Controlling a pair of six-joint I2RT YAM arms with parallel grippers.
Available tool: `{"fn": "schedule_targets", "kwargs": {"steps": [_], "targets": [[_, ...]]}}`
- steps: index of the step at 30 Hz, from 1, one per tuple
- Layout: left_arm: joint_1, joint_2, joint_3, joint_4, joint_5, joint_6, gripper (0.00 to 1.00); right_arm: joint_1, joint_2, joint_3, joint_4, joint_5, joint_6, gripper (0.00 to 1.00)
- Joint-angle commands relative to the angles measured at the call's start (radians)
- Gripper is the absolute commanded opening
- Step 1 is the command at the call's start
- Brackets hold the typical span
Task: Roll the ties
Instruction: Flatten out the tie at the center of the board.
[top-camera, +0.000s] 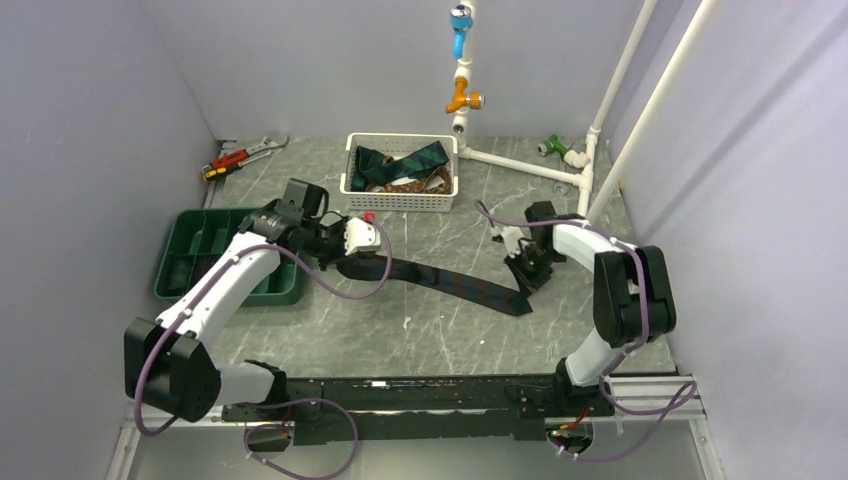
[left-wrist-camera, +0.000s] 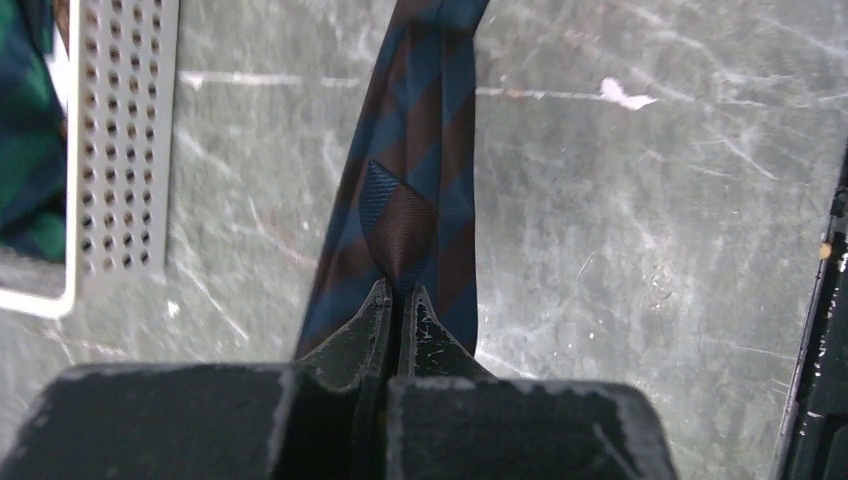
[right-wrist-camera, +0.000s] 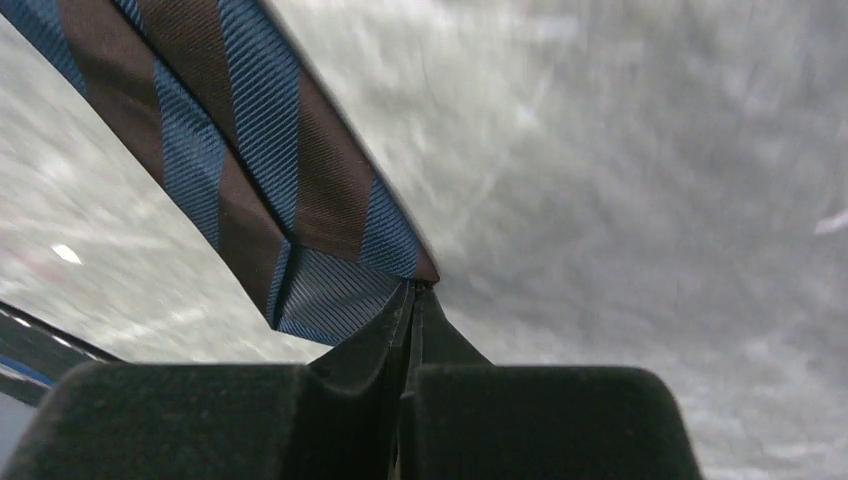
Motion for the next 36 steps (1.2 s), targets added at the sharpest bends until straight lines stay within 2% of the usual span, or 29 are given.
{"fn": "schedule_targets", "kwargs": {"steps": [1,9,11,13,16,17,20,23,24,29,32,36], "targets": [[0.129,0.031,0.084,0.015,0.024,-0.052,0.0,-0.062,-0.089,-0.088,-0.079,0.141,-0.229,0.0],[0.543,0.016,0.271,-0.129,-0.004,0.274,0.0,-0.27,-0.147,-0.144,-0.076,0.216,-0.413,0.0],[0.6,0.062,0.365,-0.145,-0.009,0.315,0.0,-0.313,-0.152,-0.131,-0.085,0.218,-0.452,0.0],[0.591,0.093,0.442,-0.21,0.019,0.368,0.0,-0.34,-0.143,-0.11,-0.1,0.214,-0.476,0.0],[0.423,0.083,0.412,-0.166,0.007,0.31,0.0,-0.347,-0.128,-0.057,-0.131,0.177,-0.471,0.0],[0.305,0.074,0.372,-0.136,-0.008,0.294,0.0,-0.347,-0.122,-0.036,-0.146,0.144,-0.461,0.0],[0.064,0.067,0.212,0.047,-0.054,0.176,0.0,-0.347,-0.099,0.033,-0.193,0.086,-0.423,0.0],[-0.128,0.166,0.13,0.204,-0.113,0.056,0.0,-0.347,-0.092,0.094,-0.237,0.045,-0.39,0.0],[-0.176,0.217,0.137,0.22,-0.134,0.013,0.0,-0.348,-0.089,0.118,-0.254,0.029,-0.376,0.09],[-0.32,0.406,0.164,0.363,-0.185,-0.09,0.0,-0.352,-0.118,0.221,-0.365,-0.079,-0.298,0.41],[-0.382,0.486,0.191,0.396,-0.194,-0.078,0.01,-0.352,-0.138,0.245,-0.411,-0.153,-0.23,0.45],[-0.448,0.564,0.23,0.416,-0.27,-0.038,0.0,-0.352,-0.146,0.253,-0.445,-0.261,-0.151,0.42]]}}
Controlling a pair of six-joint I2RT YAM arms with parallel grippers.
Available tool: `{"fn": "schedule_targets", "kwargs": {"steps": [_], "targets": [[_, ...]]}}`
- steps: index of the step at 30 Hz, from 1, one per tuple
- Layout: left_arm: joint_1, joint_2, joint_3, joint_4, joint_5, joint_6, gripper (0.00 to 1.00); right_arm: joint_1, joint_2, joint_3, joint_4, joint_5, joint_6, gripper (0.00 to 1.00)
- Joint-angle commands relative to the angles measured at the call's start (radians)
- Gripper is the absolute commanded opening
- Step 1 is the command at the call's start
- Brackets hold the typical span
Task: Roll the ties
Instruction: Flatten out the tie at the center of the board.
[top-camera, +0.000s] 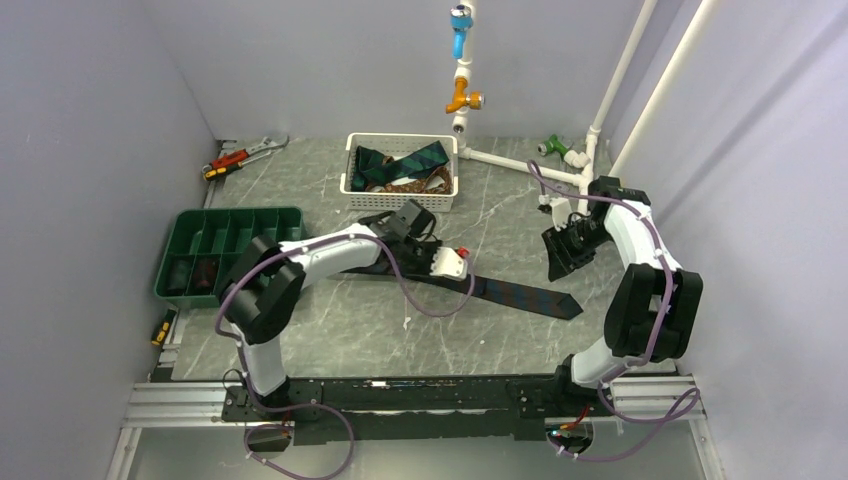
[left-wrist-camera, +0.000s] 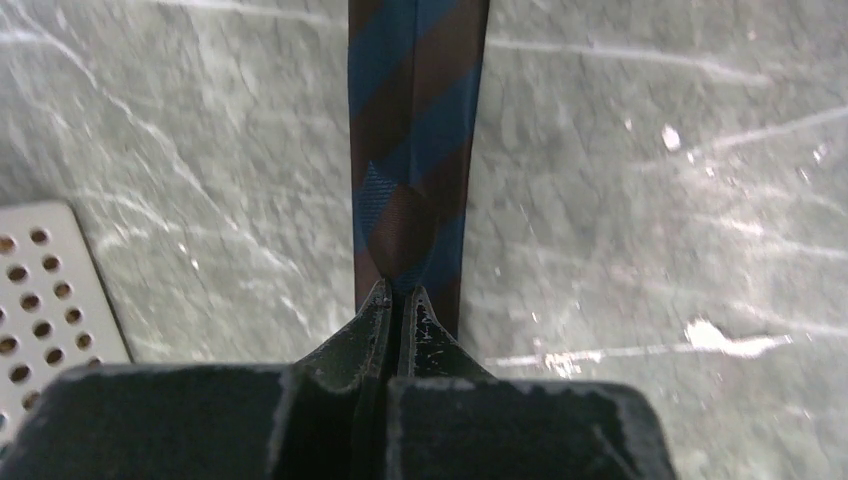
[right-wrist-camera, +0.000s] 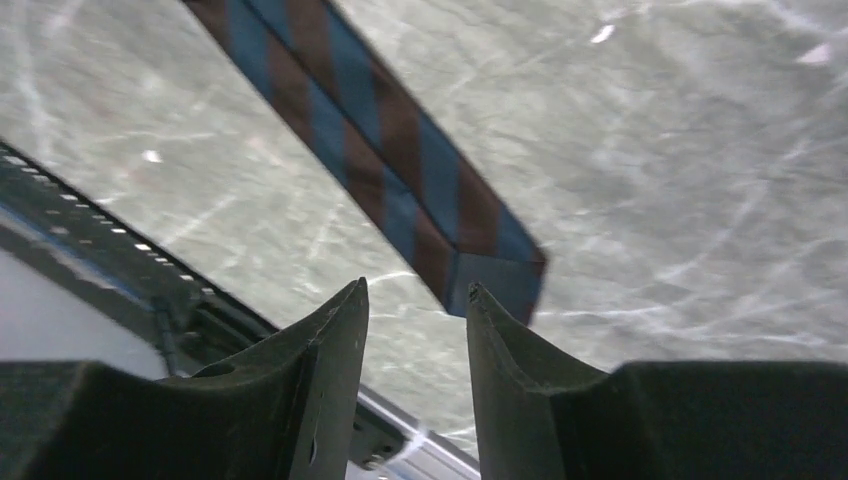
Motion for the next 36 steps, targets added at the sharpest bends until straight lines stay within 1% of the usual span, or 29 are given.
{"fn": "schedule_targets", "kwargs": {"steps": [1,4,9,11,15,20,24,31,36], "targets": [[-0.071,0.052,0.07,0.113,-0.097,0.007,0.0,-0.003,-0.03,0.025,-0.093,-0.181,0.121,0.4],[-0.108,0.101,0.104,0.109,-0.125,0.017,0.0,-0.003,-0.006,-0.018,-0.072,-0.231,0.162,0.33],[-0.161,0.144,0.122,0.097,-0.186,0.068,0.0,-0.003,0.041,-0.059,-0.026,-0.244,0.215,0.2],[-0.176,0.155,0.131,0.087,-0.204,0.083,0.0,-0.002,0.062,-0.068,-0.021,-0.235,0.228,0.17],[-0.206,0.188,0.151,0.087,-0.242,0.088,0.0,0.005,0.089,-0.088,0.006,-0.205,0.248,0.15],[-0.234,0.229,0.199,0.061,-0.261,0.084,0.0,0.023,0.129,-0.099,0.039,-0.138,0.269,0.15],[-0.251,0.266,0.228,0.048,-0.284,0.089,0.0,0.063,0.198,-0.113,0.095,-0.039,0.307,0.14],[-0.26,0.273,0.256,0.048,-0.239,0.065,0.0,0.122,0.308,-0.096,0.133,0.035,0.357,0.13],[-0.261,0.283,0.283,0.068,-0.211,0.035,0.02,0.145,0.35,-0.08,0.145,0.038,0.364,0.13]]}}
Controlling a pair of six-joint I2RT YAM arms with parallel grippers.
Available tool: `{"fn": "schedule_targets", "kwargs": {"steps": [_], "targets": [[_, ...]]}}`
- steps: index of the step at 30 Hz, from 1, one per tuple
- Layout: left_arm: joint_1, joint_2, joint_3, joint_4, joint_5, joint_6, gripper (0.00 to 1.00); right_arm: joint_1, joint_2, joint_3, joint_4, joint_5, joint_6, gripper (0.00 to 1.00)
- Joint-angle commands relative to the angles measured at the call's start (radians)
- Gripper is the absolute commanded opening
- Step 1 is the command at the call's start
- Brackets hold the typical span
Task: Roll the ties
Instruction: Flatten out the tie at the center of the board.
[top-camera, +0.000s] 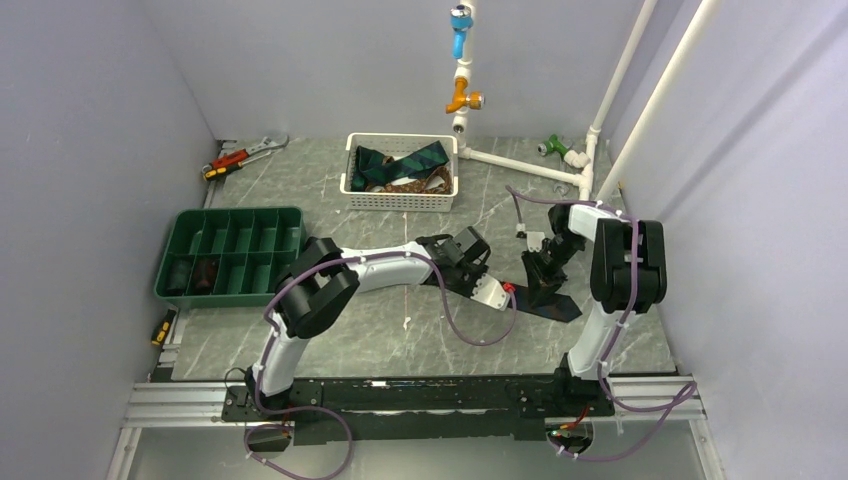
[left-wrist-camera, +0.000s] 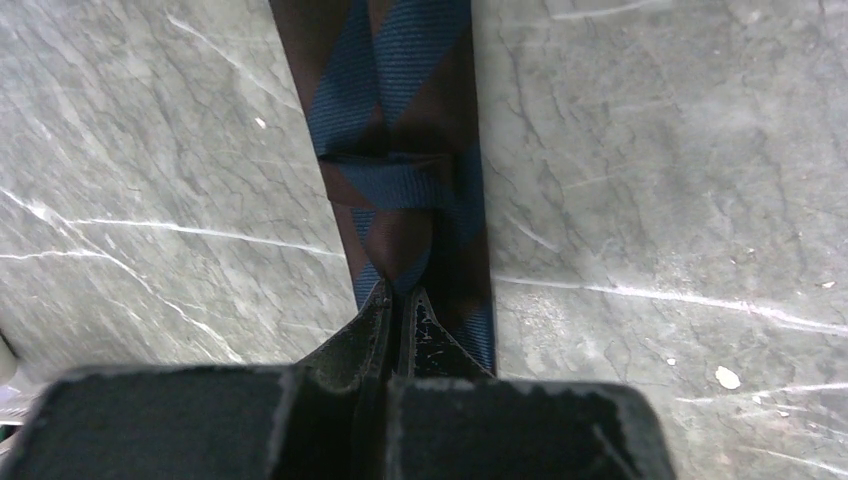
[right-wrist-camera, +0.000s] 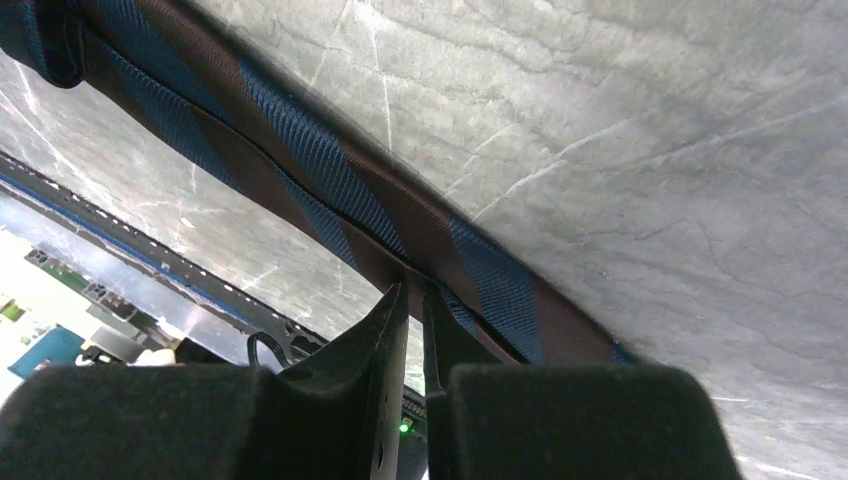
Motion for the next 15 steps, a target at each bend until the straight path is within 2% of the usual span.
{"fn": "schedule_targets", "kwargs": {"steps": [1,10,15], "targets": [[-0.009,0.005,0.055,0.022,0.052,-0.032,0.02,0.022,0.052,0.02,0.054,0.046,0.017,0.13],[-0.009,0.02,0.072,0.02,0.126,-0.033,0.02,0.037,0.055,0.044,0.047,0.047,0.011,0.13],[-0.009,0.046,0.076,0.003,0.134,-0.01,0.07,0.039,0.053,0.048,0.038,0.034,0.006,0.15]]}}
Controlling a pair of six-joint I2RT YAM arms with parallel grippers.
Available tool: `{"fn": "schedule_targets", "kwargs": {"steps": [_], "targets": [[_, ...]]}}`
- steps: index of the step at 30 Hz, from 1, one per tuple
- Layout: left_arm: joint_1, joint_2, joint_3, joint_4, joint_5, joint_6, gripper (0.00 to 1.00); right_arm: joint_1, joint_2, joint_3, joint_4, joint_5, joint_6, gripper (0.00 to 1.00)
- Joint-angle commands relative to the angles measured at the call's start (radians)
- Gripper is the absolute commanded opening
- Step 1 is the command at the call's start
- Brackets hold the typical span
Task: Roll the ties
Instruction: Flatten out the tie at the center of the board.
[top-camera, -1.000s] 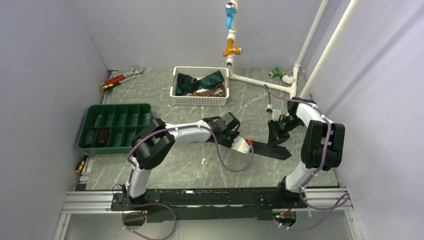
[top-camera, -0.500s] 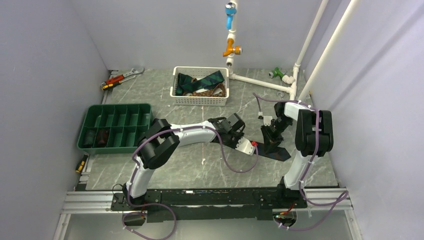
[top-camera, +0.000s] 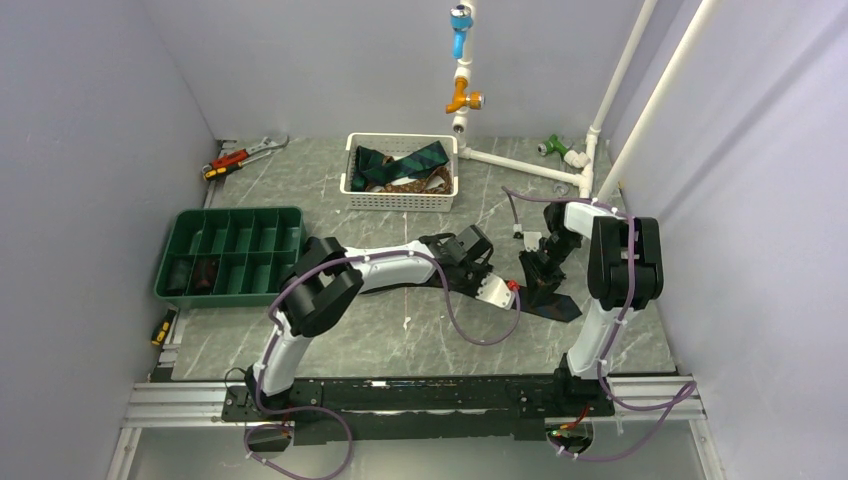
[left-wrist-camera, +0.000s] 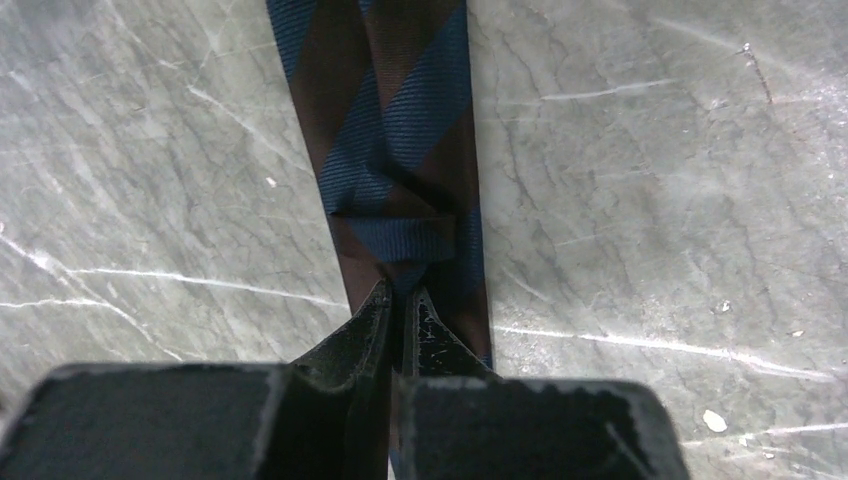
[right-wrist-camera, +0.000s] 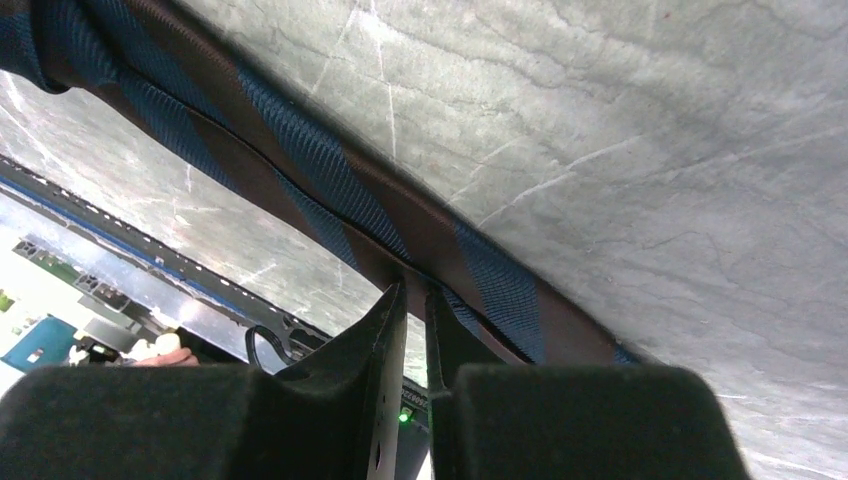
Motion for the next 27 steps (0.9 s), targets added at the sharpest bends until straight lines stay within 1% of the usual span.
{"fn": "schedule_targets", "kwargs": {"steps": [1,5,6,9,11,14,18,20,22,27], "targets": [[-0.01,0.028,0.041,-0.017,0.046,0.013,0.09,0.012,0.022,0.015,0.069,0.004,-0.01,0.15],[-0.011,0.041,0.063,-0.017,0.074,-0.009,0.12,0.014,0.021,0.028,0.06,-0.019,-0.015,0.16],[-0.011,0.043,0.069,-0.011,0.088,-0.021,0.16,0.014,0.02,0.031,0.057,-0.029,-0.018,0.17],[-0.006,0.037,0.086,-0.022,0.15,-0.059,0.38,0.014,0.006,0.042,0.045,-0.067,-0.023,0.19],[0.018,0.004,0.077,-0.031,0.201,-0.09,0.49,0.014,-0.018,0.061,0.034,-0.093,-0.02,0.21],[0.087,-0.078,0.053,-0.055,0.307,-0.154,0.6,0.014,-0.072,0.075,0.029,-0.139,-0.023,0.22],[0.192,-0.202,0.015,-0.098,0.431,-0.217,0.71,0.075,-0.139,0.091,0.043,-0.221,-0.018,0.25],[0.237,-0.244,-0.009,-0.116,0.451,-0.226,0.73,0.114,-0.162,0.093,0.085,-0.226,0.011,0.26],[0.269,-0.277,-0.039,-0.142,0.446,-0.213,0.73,0.151,-0.161,0.097,0.136,-0.225,0.033,0.26],[0.331,-0.337,-0.13,-0.186,0.41,-0.186,0.69,0.202,-0.077,0.136,0.168,-0.212,0.082,0.26]]}}
